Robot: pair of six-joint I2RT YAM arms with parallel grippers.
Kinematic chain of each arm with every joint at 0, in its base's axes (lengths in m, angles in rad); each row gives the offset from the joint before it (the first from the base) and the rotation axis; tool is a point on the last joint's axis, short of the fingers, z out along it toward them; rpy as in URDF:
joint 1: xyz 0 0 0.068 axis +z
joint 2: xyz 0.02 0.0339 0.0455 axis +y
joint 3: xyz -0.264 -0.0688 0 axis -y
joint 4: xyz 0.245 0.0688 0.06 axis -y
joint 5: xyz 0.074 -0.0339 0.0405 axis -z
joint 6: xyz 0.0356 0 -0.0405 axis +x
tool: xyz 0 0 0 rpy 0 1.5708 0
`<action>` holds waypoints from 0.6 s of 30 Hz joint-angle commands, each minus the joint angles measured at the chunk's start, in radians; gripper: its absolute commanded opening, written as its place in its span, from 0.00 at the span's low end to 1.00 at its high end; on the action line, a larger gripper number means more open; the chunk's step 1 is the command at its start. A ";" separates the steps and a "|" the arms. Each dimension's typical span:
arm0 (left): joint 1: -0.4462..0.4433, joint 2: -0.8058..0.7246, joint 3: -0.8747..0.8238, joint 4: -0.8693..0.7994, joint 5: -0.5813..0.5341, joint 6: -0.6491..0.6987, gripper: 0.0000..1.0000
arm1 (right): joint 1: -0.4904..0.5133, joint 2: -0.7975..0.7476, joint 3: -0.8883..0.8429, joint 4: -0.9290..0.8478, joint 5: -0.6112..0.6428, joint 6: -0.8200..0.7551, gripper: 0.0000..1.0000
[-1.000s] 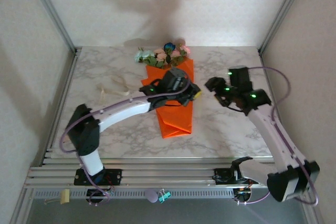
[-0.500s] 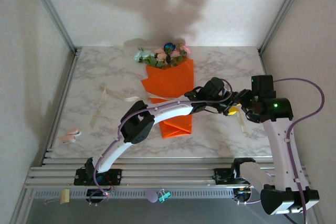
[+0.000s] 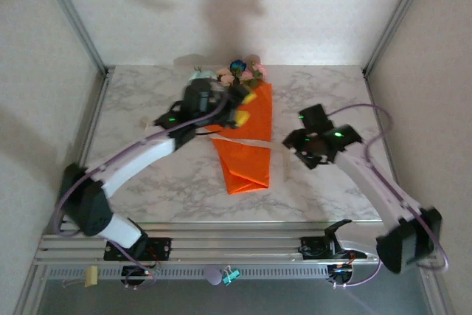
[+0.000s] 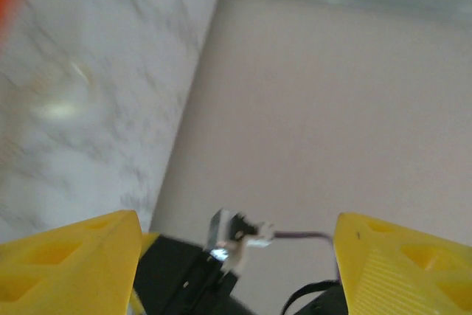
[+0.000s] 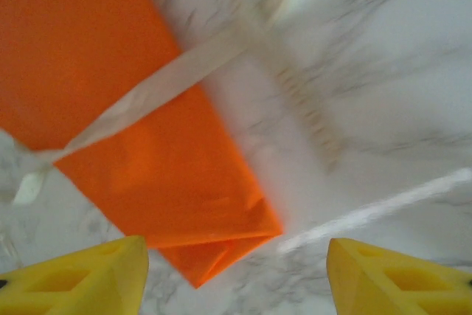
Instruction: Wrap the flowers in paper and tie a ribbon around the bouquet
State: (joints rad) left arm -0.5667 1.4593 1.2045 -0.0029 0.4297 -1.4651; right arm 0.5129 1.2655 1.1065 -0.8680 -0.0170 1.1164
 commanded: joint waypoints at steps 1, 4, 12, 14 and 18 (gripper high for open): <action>0.103 -0.043 -0.142 0.018 0.048 -0.056 0.68 | 0.091 0.123 0.063 0.167 -0.029 0.185 0.67; 0.179 -0.057 -0.116 -0.182 0.036 0.065 0.70 | 0.153 0.262 0.145 0.223 -0.041 0.222 0.67; 0.403 -0.171 -0.454 -0.156 -0.044 -0.068 0.61 | 0.223 0.571 0.268 0.342 -0.072 0.534 0.69; 0.437 -0.153 -0.521 -0.051 -0.023 -0.119 0.60 | 0.221 0.615 0.266 0.418 -0.083 0.604 0.68; 0.468 -0.044 -0.487 -0.013 0.001 -0.080 0.60 | 0.219 0.704 0.363 0.412 -0.058 0.644 0.68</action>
State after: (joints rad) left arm -0.1131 1.3716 0.6811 -0.1097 0.4103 -1.5383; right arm 0.7361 1.9388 1.3956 -0.4953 -0.0910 1.6569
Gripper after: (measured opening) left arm 0.601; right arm 0.678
